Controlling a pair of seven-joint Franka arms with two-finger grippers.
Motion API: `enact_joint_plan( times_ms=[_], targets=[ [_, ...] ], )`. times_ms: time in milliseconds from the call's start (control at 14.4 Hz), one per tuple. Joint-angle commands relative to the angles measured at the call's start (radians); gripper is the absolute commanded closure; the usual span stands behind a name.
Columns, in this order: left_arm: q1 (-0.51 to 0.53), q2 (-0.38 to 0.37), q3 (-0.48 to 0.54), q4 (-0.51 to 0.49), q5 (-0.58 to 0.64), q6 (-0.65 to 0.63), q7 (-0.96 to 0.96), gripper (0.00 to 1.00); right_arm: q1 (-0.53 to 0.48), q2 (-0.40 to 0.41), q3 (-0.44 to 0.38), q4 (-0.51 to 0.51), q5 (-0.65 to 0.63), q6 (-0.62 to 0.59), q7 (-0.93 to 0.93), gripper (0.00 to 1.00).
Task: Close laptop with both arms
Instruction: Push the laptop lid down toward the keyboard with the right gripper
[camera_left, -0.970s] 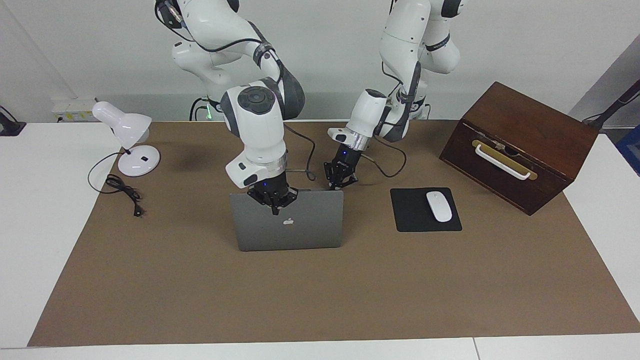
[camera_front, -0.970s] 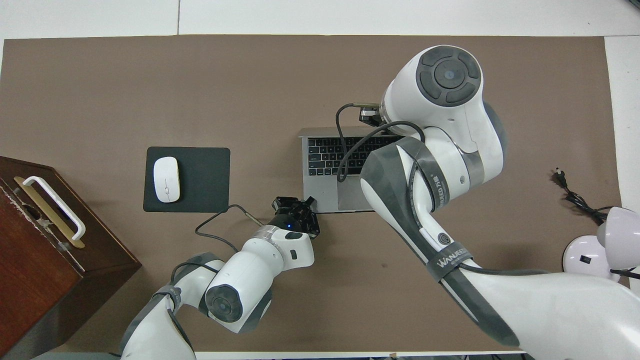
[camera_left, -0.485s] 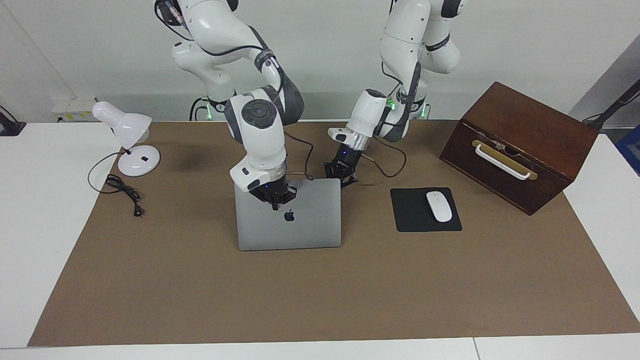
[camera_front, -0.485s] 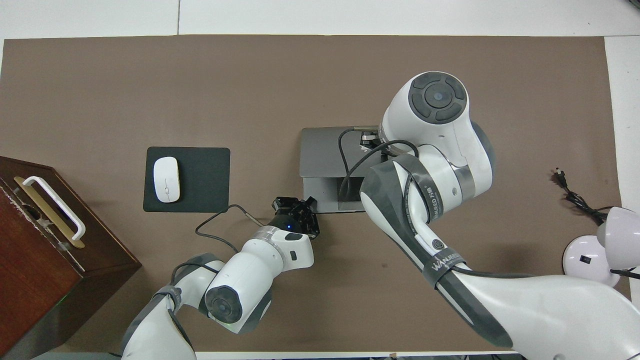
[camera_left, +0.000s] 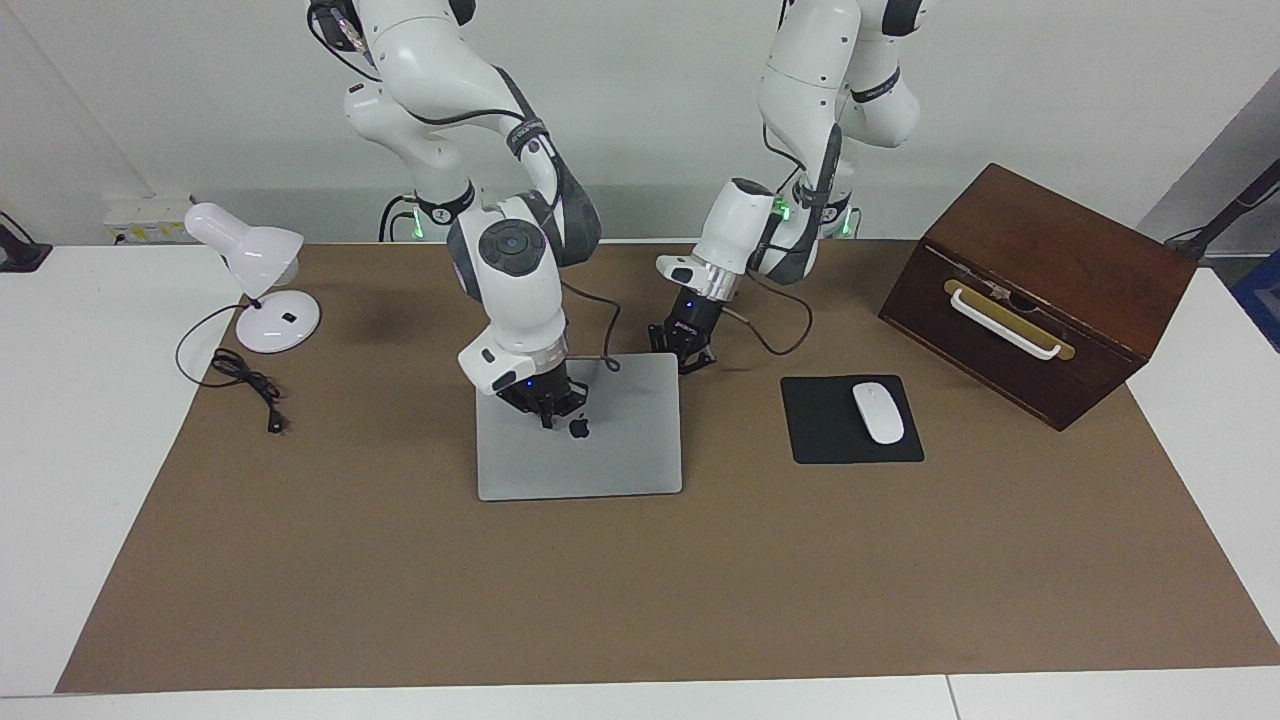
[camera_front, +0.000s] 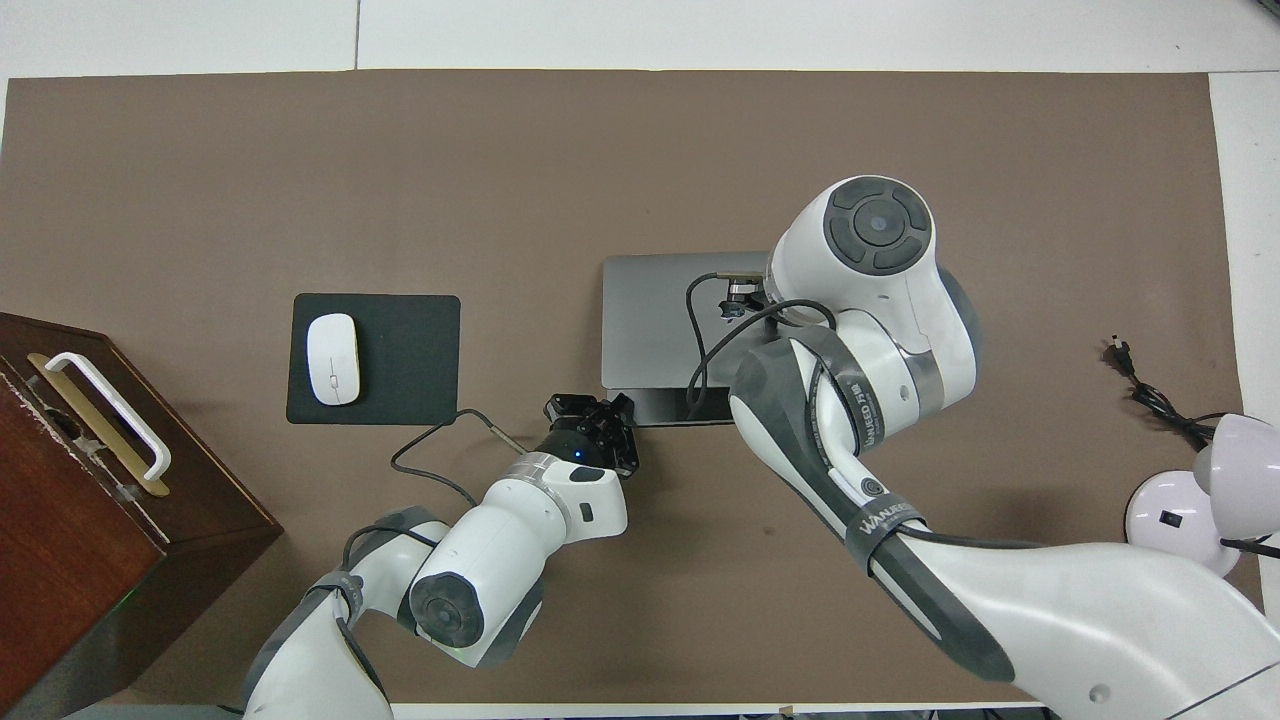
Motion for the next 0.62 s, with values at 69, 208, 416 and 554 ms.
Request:
enact_joint_plan(
  times_ms=[69,208,416,554],
  targets=[
    [-0.004,0.093,0.018,-0.041,-0.007,-0.012,0.03,1.0,-0.021,-0.012,0.009,-0.06,0.03,0.059,-0.042,1.0],
    [-0.004,0.091,0.018,-0.05,-0.007,-0.012,0.03,1.0,-0.019,0.002,0.009,-0.067,0.03,0.092,-0.042,1.0],
    [-0.004,0.09,0.018,-0.064,-0.007,-0.014,0.03,1.0,-0.019,0.013,0.009,-0.069,0.03,0.104,-0.042,1.0],
    [-0.004,0.09,0.019,-0.065,-0.007,-0.014,0.03,1.0,-0.019,0.02,0.009,-0.069,0.03,0.11,-0.042,1.0]
  ],
)
